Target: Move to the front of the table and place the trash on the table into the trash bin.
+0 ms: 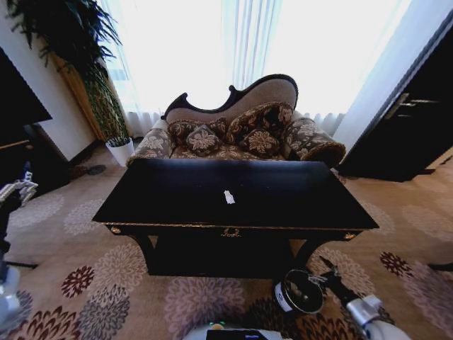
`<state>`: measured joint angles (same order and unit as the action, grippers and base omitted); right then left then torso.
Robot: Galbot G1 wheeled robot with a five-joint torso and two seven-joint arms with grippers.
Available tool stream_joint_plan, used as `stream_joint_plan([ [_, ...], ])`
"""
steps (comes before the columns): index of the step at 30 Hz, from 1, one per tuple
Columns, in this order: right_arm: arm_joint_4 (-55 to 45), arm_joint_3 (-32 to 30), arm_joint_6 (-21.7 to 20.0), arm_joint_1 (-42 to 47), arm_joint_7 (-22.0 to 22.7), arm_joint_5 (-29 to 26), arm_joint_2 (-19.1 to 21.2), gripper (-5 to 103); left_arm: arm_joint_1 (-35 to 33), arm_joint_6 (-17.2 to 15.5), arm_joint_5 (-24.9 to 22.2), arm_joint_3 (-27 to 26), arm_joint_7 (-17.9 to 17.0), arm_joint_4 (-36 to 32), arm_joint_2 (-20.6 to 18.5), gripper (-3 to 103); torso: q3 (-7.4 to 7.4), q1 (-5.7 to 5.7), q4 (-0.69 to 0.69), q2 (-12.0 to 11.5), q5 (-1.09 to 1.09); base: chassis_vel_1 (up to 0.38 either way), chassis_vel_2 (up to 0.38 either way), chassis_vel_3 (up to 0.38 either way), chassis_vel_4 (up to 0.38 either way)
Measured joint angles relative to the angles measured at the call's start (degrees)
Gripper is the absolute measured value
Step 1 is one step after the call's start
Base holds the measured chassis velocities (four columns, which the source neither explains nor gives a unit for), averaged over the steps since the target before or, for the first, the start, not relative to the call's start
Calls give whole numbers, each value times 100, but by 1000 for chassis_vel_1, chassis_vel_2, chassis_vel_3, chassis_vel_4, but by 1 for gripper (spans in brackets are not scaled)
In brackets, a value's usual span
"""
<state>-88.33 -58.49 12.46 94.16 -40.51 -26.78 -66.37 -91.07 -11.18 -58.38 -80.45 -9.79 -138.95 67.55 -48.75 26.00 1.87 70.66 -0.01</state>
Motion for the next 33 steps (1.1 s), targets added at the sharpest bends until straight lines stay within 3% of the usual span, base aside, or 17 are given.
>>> stream_joint_plan([
  [13,-498,-1104,-76,43,-269,-256,130,100,226,-20,38,172,0,258,-216,100,0,0,-1,0,0,0,0,0,0],
  [23,-988,-1606,-402,118,-320,-935,251,100,315,-21,112,320,2,366,-246,100,0,0,0,0,0,0,0,0,0],
  [28,-1363,-1490,-444,30,298,-1151,422,100,309,-21,121,321,4,364,-240,100,0,0,0,0,0,0,0,0,0],
  [31,-1810,-1337,-605,-81,974,-1366,554,100,258,-21,78,222,5,343,-252,100,0,0,0,0,0,0,0,0,0],
  [33,-1943,-1290,-686,-122,1111,-1441,604,100,243,-21,56,183,5,331,-254,100,-1,0,0,0,0,0,0,0,0],
])
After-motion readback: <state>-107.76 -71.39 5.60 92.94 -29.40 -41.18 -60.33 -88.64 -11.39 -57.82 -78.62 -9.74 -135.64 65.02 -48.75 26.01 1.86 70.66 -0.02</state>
